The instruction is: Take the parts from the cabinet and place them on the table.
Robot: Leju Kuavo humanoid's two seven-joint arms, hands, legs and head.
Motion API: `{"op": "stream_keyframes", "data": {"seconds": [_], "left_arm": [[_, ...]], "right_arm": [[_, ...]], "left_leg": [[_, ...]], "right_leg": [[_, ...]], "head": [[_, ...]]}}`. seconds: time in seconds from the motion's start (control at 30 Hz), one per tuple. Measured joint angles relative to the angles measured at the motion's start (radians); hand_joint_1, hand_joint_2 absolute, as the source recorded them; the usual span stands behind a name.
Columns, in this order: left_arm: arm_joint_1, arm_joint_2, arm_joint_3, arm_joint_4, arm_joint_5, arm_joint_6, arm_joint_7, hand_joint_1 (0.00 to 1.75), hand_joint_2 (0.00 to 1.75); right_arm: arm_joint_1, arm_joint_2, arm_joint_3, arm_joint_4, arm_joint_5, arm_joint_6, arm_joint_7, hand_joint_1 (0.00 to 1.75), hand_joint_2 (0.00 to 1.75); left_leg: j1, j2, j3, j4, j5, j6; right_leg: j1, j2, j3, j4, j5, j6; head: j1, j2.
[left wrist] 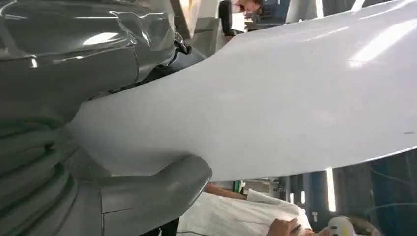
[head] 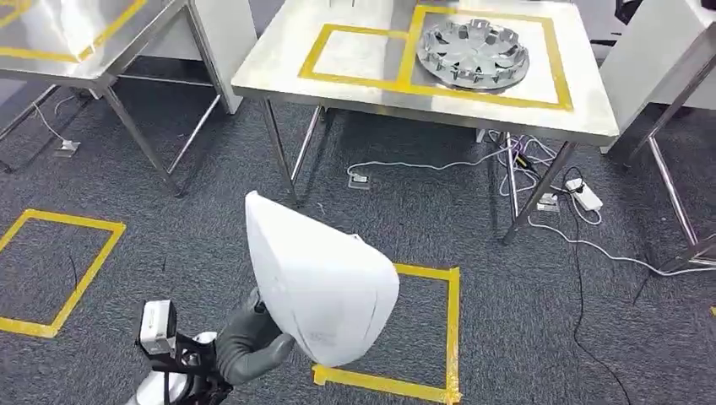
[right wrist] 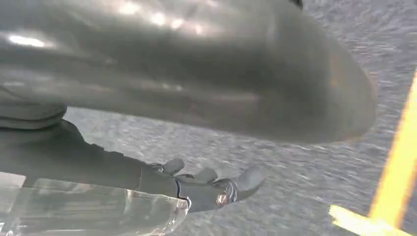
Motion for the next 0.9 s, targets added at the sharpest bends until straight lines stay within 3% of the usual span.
{"op": "stream_keyframes", "data": {"seconds": [0.03, 0.07, 0.1, 0.13, 0.17, 0.2, 0.23, 0.27, 0.3, 0.33, 0.37, 0.43, 0.5, 0.53, 0.6, 0.63, 0.67, 0.7, 0.73, 0.77, 0.8, 0.83, 0.87, 0.9], "left_arm": [[0.000, 0.000, 0.000, 0.000, 0.000, 0.000, 0.000, 1.75, 1.75], [0.003, 0.000, -0.001, 0.000, -0.002, 0.005, -0.001, 1.75, 1.75], [0.004, 0.000, -0.002, 0.000, -0.004, 0.007, -0.001, 1.75, 1.75], [0.004, 0.000, -0.003, 0.000, -0.005, 0.012, -0.002, 1.75, 1.75], [0.005, 0.000, -0.004, 0.000, -0.006, 0.016, -0.002, 1.75, 1.75], [0.005, 0.001, -0.004, 0.000, -0.006, 0.017, -0.002, 1.75, 1.75], [0.005, 0.000, -0.004, 0.000, -0.006, 0.018, -0.002, 1.75, 1.75], [0.005, 0.001, -0.004, 0.000, -0.006, 0.018, -0.002, 1.75, 1.75], [0.006, 0.002, -0.005, 0.000, -0.006, 0.019, -0.002, 1.75, 1.75], [0.005, 0.003, -0.004, -0.003, -0.007, 0.020, -0.002, 1.75, 1.75], [0.006, 0.004, -0.004, -0.004, -0.008, 0.021, -0.002, 1.75, 1.75], [0.006, 0.005, -0.003, -0.005, -0.008, 0.021, -0.002, 1.75, 1.75], [0.006, 0.007, -0.002, -0.006, -0.011, 0.016, -0.003, 1.75, 1.75], [0.007, 0.008, 0.000, -0.006, -0.016, 0.015, -0.003, 1.75, 1.75], [0.010, 0.010, 0.000, -0.006, -0.018, 0.014, -0.003, 1.75, 1.75], [0.011, 0.010, 0.000, -0.006, -0.018, 0.014, -0.003, 1.75, 1.75], [0.012, 0.011, 0.000, -0.006, -0.018, 0.014, -0.003, 1.75, 1.75], [0.012, 0.011, 0.000, -0.006, -0.018, 0.014, -0.003, 1.75, 1.75], [0.012, 0.011, 0.000, -0.006, -0.019, 0.013, -0.003, 1.75, 1.75], [0.012, 0.011, 0.000, -0.007, -0.020, 0.013, -0.003, 1.75, 1.75], [0.016, 0.014, 0.000, -0.008, -0.021, 0.012, -0.002, 1.75, 1.75], [0.017, 0.014, 0.001, -0.012, -0.022, 0.012, -0.001, 1.75, 1.75], [0.016, 0.016, 0.001, -0.014, -0.025, 0.010, 0.000, 1.75, 1.75], [0.015, 0.016, 0.001, -0.017, -0.025, 0.008, 0.000, 1.75, 1.75]], "right_arm": [[-0.004, -0.002, 0.000, 0.000, 0.001, 0.000, 0.000, 0.00, 0.00], [-0.005, -0.003, 0.000, 0.000, 0.002, 0.000, 0.001, 0.00, 0.00], [-0.003, -0.005, 0.000, 0.000, 0.005, 0.000, 0.005, 0.00, 0.00], [0.001, -0.006, 0.000, 0.000, 0.008, 0.000, 0.007, 0.00, 0.00], [0.002, -0.007, 0.001, 0.001, 0.011, 0.000, 0.008, 0.00, 0.00], [0.001, -0.008, 0.001, 0.000, 0.012, 0.000, 0.008, 0.00, 0.00], [0.001, -0.008, 0.001, 0.000, 0.013, 0.000, 0.008, 0.00, 0.00], [0.002, -0.006, 0.002, 0.000, 0.013, 0.000, 0.008, 0.00, 0.00], [0.000, -0.003, 0.003, 0.001, 0.013, 0.000, 0.008, 0.00, 0.00], [-0.003, -0.004, 0.003, 0.001, 0.012, -0.002, 0.010, 0.00, 0.00], [-0.003, -0.003, 0.003, 0.001, 0.011, -0.005, 0.013, 0.00, 0.00], [-0.005, 0.000, 0.003, 0.001, 0.013, -0.006, 0.015, 0.00, 0.00], [-0.007, 0.002, 0.004, 0.000, 0.019, 0.002, 0.016, 0.00, 0.00], [-0.010, 0.003, 0.005, 0.000, 0.020, 0.003, 0.017, 0.00, 0.00], [-0.011, 0.005, 0.005, 0.000, 0.021, 0.008, 0.017, 0.00, 0.00], [-0.010, 0.006, 0.005, 0.000, 0.021, 0.010, 0.018, 0.00, 0.00], [-0.010, 0.007, 0.005, 0.000, 0.021, 0.012, 0.018, 0.00, 0.00], [-0.011, 0.008, 0.005, 0.000, 0.021, 0.014, 0.018, 0.00, 0.00], [-0.012, 0.008, 0.005, 0.000, 0.021, 0.018, 0.018, 0.00, 0.00], [-0.011, 0.011, 0.005, 0.000, 0.021, 0.018, 0.018, 0.00, 0.00], [-0.013, 0.022, 0.006, 0.001, 0.019, 0.020, 0.018, 0.00, 0.00], [-0.017, 0.022, 0.005, 0.000, 0.018, 0.020, 0.019, 0.00, 0.00], [-0.018, 0.022, 0.005, 0.000, 0.018, 0.022, 0.019, 0.00, 0.00], [-0.018, 0.023, 0.006, 0.000, 0.018, 0.022, 0.019, 0.00, 0.00]], "left_leg": [[0.000, 0.000, 0.003, 0.000, -0.007, -0.005], [0.000, 0.000, 0.007, 0.000, -0.014, -0.009], [0.001, -0.002, 0.014, 0.000, -0.021, -0.013], [0.003, -0.005, 0.025, 0.001, -0.030, -0.019], [0.007, -0.006, 0.038, 0.001, -0.040, -0.026], [0.012, -0.006, 0.054, 0.002, -0.052, -0.034], [0.016, -0.006, 0.070, 0.004, -0.065, -0.041], [0.012, -0.005, 0.067, 0.004, -0.078, -0.051], [0.011, -0.004, 0.081, 0.013, -0.092, -0.057], [0.007, -0.001, 0.078, 0.009, -0.098, -0.067], [0.011, 0.000, 0.088, 0.014, -0.100, -0.071], [0.017, 0.001, 0.082, 0.033, -0.095, -0.075], [0.022, 0.001, -0.008, 0.187, -0.074, -0.088], [0.023, 0.001, -0.068, 0.268, -0.097, -0.094], [0.023, 0.001, -0.156, 0.358, -0.187, -0.097], [0.023, 0.001, -0.176, 0.354, -0.208, -0.094], [0.021, 0.001, -0.180, 0.318, -0.200, -0.089], [0.017, 0.000, -0.169, 0.255, -0.163, -0.075], [0.010, 0.000, -0.153, 0.179, -0.103, -0.058], [-0.003, -0.001, -0.139, 0.104, -0.010, -0.030], [-0.021, -0.019, -0.136, 0.067, 0.071, -0.011], [-0.021, -0.027, -0.130, 0.062, 0.061, -0.006], [-0.023, -0.020, -0.113, 0.053, 0.053, -0.009], [-0.024, -0.018, -0.107, 0.040, 0.048, -0.004]], "right_leg": [[-0.003, 0.000, -0.058, 0.082, -0.022, 0.002], [-0.007, -0.001, -0.108, 0.149, -0.055, -0.005], [-0.010, -0.001, -0.146, 0.190, -0.072, 0.002], [-0.016, -0.001, -0.162, 0.185, -0.061, 0.024], [-0.020, -0.003, -0.153, 0.130, -0.033, 0.047], [-0.025, -0.005, -0.124, 0.042, 0.010, 0.063], [-0.030, -0.011, -0.091, -0.052, 0.060, 0.081], [-0.037, -0.025, -0.072, -0.123, 0.125, 0.097], [-0.030, -0.035, -0.072, -0.126, 0.109, 0.064], [-0.022, -0.029, -0.063, -0.122, 0.107, 0.029], [-0.024, -0.028, -0.066, -0.123, 0.108, 0.016], [-0.026, -0.018, -0.051, -0.121, 0.103, 0.002], [-0.022, -0.017, -0.026, -0.125, 0.084, -0.021], [-0.021, -0.014, -0.017, -0.125, 0.074, -0.025], [-0.014, -0.007, 0.004, -0.125, 0.053, -0.027], [-0.010, -0.004, 0.020, -0.125, 0.041, -0.029], [-0.005, 0.000, 0.039, -0.126, 0.029, -0.029], [0.000, 0.002, 0.059, -0.126, 0.015, -0.030], [0.008, 0.002, 0.078, -0.128, 0.002, -0.031], [0.010, 0.002, 0.088, -0.130, -0.010, -0.032], [0.016, 0.006, 0.102, -0.129, -0.023, -0.026], [0.015, 0.010, 0.104, -0.137, -0.036, -0.024], [0.017, 0.011, 0.118, -0.147, -0.036, -0.021], [0.016, 0.010, 0.126, -0.130, -0.018, -0.005]], "head": [[0.000, 0.000], [0.000, 0.000], [0.000, 0.000], [0.001, 0.000], [0.000, 0.000], [0.001, 0.000], [0.001, 0.000], [0.005, 0.000], [0.006, 0.000], [0.001, 0.000], [-0.001, 0.000], [-0.002, 0.000], [-0.003, 0.000], [-0.003, 0.000], [-0.004, 0.000], [-0.003, 0.000], [-0.003, 0.000], [-0.003, 0.000], [-0.004, 0.000], [-0.004, 0.000], [0.002, 0.000], [0.001, 0.000], [-0.003, 0.000], [-0.002, 0.000]]}}
